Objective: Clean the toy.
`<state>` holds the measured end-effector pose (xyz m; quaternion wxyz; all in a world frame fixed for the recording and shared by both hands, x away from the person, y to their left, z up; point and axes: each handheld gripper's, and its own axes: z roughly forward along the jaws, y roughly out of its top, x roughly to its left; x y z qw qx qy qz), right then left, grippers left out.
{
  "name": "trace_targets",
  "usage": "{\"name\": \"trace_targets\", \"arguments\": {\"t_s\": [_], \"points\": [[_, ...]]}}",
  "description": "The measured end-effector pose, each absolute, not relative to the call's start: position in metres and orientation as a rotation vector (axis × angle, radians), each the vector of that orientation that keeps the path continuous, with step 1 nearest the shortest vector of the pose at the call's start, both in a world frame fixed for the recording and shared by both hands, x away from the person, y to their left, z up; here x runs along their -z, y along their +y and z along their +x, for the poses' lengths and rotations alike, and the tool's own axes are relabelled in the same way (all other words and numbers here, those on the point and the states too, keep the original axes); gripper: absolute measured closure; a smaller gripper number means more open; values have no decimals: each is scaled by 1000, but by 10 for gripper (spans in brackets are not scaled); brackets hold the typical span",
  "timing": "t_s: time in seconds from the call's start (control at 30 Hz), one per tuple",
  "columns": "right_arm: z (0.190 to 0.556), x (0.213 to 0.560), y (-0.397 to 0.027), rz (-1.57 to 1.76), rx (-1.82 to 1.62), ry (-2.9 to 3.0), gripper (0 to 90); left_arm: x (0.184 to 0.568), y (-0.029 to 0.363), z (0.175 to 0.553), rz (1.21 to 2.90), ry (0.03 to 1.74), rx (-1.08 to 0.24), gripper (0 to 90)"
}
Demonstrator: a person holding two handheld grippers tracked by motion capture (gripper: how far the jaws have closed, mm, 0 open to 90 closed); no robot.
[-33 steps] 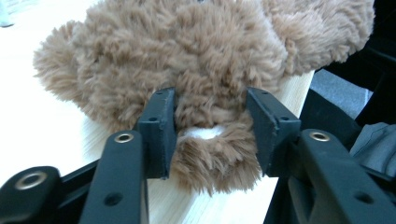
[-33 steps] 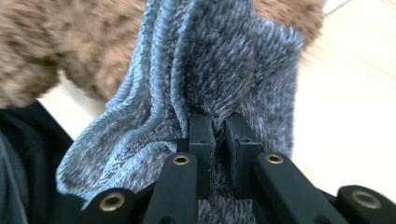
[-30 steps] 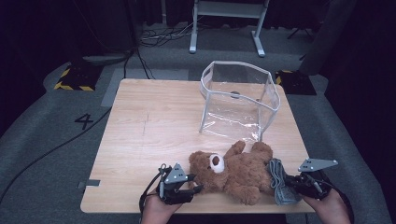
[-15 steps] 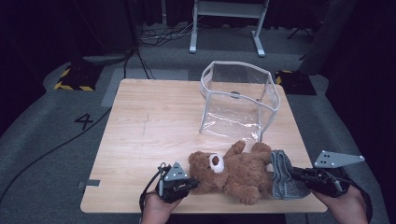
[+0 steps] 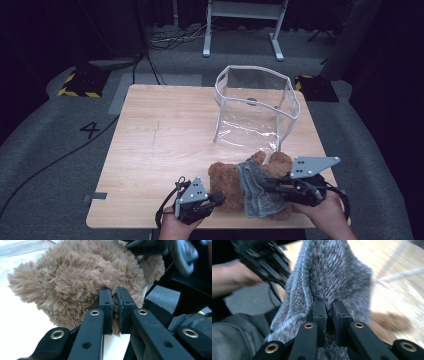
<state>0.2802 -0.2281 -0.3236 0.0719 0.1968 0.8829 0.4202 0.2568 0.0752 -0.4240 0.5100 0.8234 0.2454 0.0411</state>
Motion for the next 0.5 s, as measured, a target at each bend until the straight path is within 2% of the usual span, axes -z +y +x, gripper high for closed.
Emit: {"name": "trace_targets", "arguments": {"t_s": [0.13, 0.23, 0.5], "points": [[279, 332, -191, 493, -1268, 2710, 821, 423, 75, 259, 1943, 613, -57, 843], [282, 342, -175, 465, -1250, 2746, 821, 421, 72, 255, 1952, 604, -74, 843], [285, 364, -180, 506, -1169, 2749, 826, 420, 70, 253, 1987, 594, -107, 848]]}}
